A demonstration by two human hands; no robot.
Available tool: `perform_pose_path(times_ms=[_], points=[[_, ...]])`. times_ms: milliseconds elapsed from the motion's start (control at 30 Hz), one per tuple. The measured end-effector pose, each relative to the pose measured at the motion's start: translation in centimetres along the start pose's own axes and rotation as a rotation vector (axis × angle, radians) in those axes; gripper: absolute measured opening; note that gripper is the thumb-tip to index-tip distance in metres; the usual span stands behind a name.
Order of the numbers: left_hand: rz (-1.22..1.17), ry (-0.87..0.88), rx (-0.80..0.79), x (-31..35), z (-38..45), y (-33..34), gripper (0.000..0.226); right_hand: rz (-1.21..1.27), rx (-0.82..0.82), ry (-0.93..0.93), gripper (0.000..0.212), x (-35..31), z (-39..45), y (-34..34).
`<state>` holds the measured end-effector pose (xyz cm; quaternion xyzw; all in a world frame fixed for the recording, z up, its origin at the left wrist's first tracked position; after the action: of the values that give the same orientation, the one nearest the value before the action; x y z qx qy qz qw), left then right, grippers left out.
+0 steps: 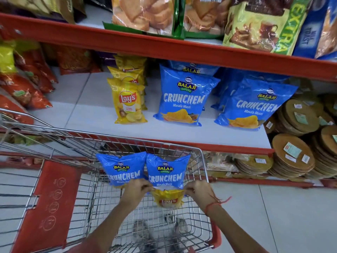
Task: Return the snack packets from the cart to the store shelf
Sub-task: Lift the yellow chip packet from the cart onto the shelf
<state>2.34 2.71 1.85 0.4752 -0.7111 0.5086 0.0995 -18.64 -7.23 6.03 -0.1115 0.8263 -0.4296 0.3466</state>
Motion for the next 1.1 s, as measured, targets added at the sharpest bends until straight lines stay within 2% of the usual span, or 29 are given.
perform_pose_path(times_ms=[100, 333, 533, 767, 1000, 1100], points=[[-0.223, 0.015, 0.086, 1.1, -1.2, -3.9, 0.008, 0.061, 0.195, -0.091, 0.010, -2.3, -0.7, -2.8], [-0.456, 0.147, 0.356, 5.2, -2.9, -12.5, 0.029, 0.139, 0.525, -0.298, 0.005, -8.0, 0.7, -10.1], [-0.605, 0.240, 0.495, 7.9, -1.8, -18.4, 0.018, 0.145, 0.739, -0.438, 0.006, -12.5, 3.0, -15.6], [-0.605, 0.270, 0.560, 8.4, 1.6, -21.9, 0.010, 0.137, 0.748, -0.442, 0.007, -14.9, 7.8, -18.5], [-0.440, 0.196, 0.621, 6.7, 5.6, -21.3, 0.010, 0.127, 0.618, -0.322, 0.010, -14.3, 13.3, -17.1], [-0.413, 0.162, 0.605, 6.3, 6.8, -20.9, 0.012, 0.145, 0.627, -0.283, 0.010, -13.9, 14.5, -16.3]])
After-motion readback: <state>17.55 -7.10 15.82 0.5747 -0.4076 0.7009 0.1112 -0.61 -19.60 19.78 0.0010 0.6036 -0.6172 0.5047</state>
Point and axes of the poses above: each hand's wrist, its own z-axis towards the middle knuckle, its own y-axis out of the palm, x = y × z, the point moved 1 cm from there along z, towards the middle knuckle, and after that the axes turned 12 degrees about -y, right-handed, at the moved point
